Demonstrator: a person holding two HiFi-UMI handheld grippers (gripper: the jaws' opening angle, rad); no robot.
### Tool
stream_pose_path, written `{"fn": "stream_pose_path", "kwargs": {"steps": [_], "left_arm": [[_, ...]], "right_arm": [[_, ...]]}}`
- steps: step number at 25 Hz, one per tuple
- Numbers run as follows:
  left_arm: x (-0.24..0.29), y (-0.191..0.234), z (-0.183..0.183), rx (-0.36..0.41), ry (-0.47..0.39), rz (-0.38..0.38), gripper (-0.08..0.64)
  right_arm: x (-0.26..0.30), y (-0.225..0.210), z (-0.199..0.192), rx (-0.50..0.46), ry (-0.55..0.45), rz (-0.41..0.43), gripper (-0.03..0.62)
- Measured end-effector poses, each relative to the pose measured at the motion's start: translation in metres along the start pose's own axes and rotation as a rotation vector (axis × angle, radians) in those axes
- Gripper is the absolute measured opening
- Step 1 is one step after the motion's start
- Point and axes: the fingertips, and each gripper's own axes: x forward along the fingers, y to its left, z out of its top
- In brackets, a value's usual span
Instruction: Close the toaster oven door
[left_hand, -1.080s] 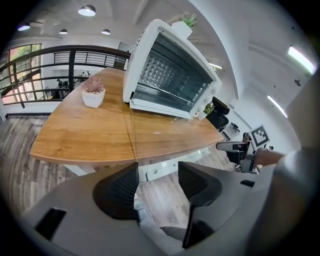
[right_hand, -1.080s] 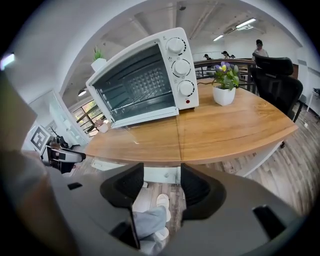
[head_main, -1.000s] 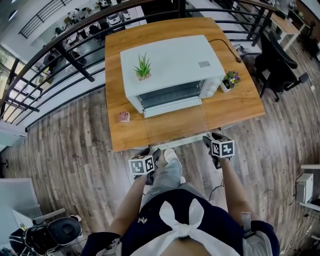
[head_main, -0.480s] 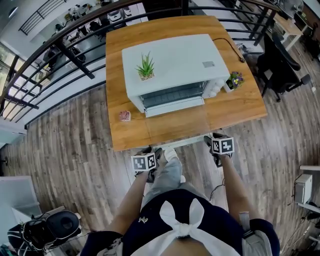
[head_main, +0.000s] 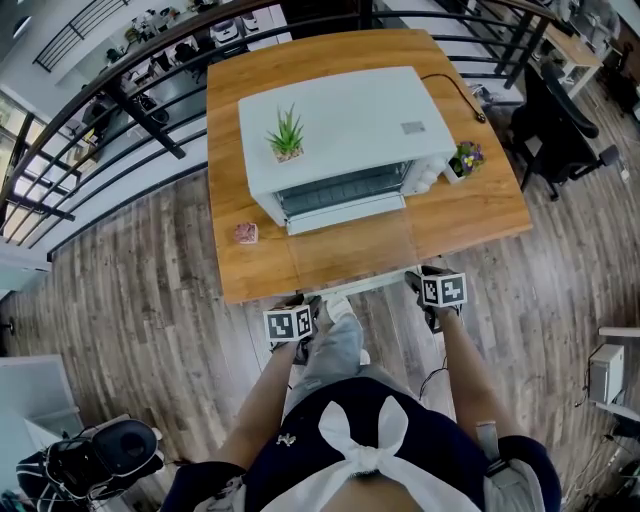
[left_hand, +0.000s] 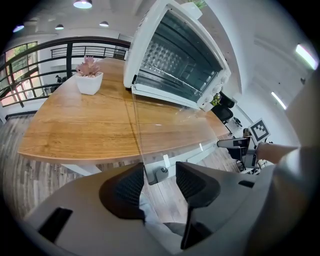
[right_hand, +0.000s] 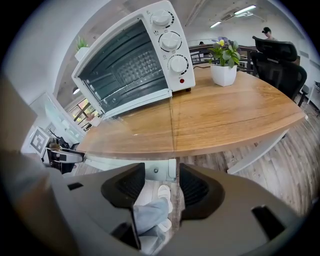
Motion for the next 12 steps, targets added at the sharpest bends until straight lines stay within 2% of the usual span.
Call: {"fn": "stream_pose_path", "kwargs": {"steps": [6,12], "left_arm": [[-0.0001,0.0096,-0.0003,0.033,0.015,0.056,0.124],[0.0004,0.0102,-0.0004,0.03,0.015,0.043,0.123]], "right_arm": [[-0.0008,0.0027,0.0007,-0.013,-0.007,0.007,0.201],[-0.0004,0.0023,0.0002,-0.007,-0.019,0.001,0.198]]}}
